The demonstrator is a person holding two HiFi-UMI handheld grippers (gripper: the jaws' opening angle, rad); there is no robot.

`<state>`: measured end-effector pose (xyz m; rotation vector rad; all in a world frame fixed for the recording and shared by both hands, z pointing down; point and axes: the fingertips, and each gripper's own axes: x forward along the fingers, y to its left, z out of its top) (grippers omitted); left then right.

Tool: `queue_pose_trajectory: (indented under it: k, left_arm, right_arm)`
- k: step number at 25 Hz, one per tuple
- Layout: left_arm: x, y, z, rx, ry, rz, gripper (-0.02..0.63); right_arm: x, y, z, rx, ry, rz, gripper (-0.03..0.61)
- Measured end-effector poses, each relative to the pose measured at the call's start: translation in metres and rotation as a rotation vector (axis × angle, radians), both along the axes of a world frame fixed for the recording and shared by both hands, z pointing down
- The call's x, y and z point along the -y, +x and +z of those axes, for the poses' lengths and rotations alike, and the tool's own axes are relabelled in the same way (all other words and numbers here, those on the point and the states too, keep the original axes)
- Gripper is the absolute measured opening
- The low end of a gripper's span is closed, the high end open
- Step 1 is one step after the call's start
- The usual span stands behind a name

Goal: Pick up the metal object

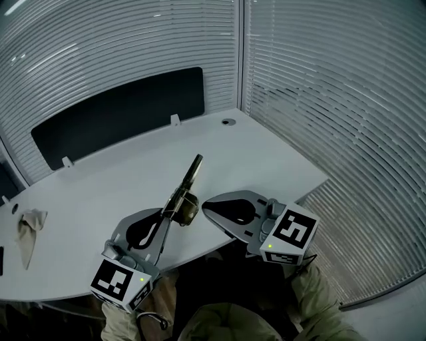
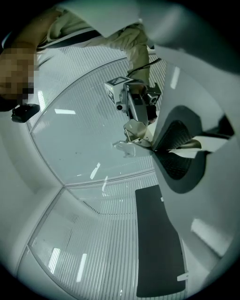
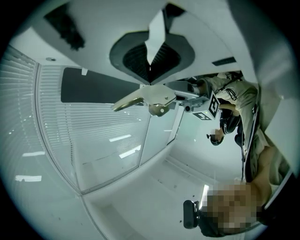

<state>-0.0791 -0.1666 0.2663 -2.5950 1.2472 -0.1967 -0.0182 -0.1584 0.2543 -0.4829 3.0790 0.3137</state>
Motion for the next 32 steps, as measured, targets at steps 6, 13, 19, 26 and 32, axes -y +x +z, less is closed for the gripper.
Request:
queue_pose_trajectory:
  k: [6,13,19,26,32]
  left_arm:
    - [-0.044,0.0,-0.008,-0.03,0.021,-0.004,0.02]
    - [-0.083,-0.004,-0.024,-0.063,0.029,-0.012,0.02]
    - [-0.109,-0.004,-0.019,-0.071,0.084,0.006,0.02]
    - [-0.097,0.003,-0.019,-0.087,0.093,0.015,0.02]
    - [-0.097,0.008,-0.018,-0.088,0.088,0.028,0.02]
  right_arm:
    - [-0.036,0.0,0.001,0.022,-0.026,0.004,0.005]
    - [-0.072,-0.003,-0.014,0.012,-0.038,-0.016,0.005]
    - [-0.103,-0.002,-0.012,0.002,0.028,-0.015,0.005]
    - [-0.097,0.004,-0.012,-0.011,0.041,-0.018,0.004]
    - [-0.098,0.01,-0.009,-0.023,0.022,0.004,0.005]
